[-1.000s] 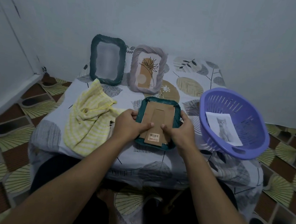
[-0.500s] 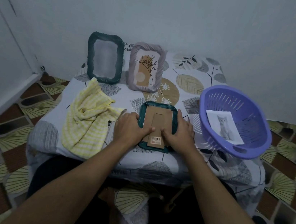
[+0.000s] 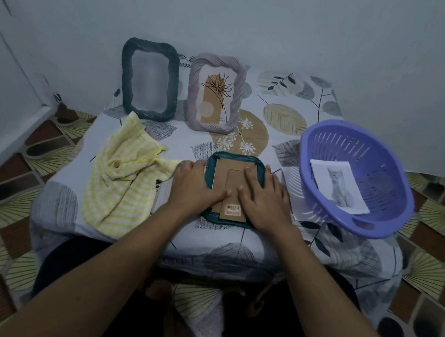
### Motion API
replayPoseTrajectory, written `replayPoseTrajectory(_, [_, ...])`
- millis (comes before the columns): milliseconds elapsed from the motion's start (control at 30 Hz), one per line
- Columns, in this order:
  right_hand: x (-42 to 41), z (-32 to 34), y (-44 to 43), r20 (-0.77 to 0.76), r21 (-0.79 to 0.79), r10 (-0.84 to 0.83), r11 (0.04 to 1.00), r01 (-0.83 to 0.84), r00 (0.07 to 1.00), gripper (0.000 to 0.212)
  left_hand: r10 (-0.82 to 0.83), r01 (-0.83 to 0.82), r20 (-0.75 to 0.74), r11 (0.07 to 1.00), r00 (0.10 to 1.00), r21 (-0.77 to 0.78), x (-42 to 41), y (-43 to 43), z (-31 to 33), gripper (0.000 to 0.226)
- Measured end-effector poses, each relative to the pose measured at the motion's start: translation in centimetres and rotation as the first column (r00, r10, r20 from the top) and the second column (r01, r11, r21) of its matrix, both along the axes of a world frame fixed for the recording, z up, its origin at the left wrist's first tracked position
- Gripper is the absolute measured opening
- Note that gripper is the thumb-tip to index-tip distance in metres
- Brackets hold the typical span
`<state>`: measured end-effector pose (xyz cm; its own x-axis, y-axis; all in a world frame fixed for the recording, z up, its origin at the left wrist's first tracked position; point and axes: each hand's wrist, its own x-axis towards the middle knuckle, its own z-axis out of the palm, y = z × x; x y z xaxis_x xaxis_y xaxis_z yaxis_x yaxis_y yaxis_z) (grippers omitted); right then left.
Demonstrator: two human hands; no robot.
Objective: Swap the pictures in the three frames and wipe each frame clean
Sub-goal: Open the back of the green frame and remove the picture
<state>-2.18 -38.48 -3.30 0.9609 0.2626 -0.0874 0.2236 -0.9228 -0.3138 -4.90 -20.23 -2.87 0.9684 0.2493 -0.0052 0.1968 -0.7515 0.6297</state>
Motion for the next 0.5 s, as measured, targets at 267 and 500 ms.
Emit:
replayPoseTrajectory(267, [0.1,-0.3,0.0,0.006,-0.022,-0.002,1.000,0.002,1.000,0.057,-0.073,0.073,0.006,0.996,0.997,-0.045,3.5,0.9,0.6,0.054])
replayPoseTrajectory(500, [0.1,-0.3,0.0,0.012,0.012,-0.020,1.000,0.020,1.000,0.056,0.027,-0.018,0.096,0.995,0.995,-0.093,5.8,0.7,0.5,0.034])
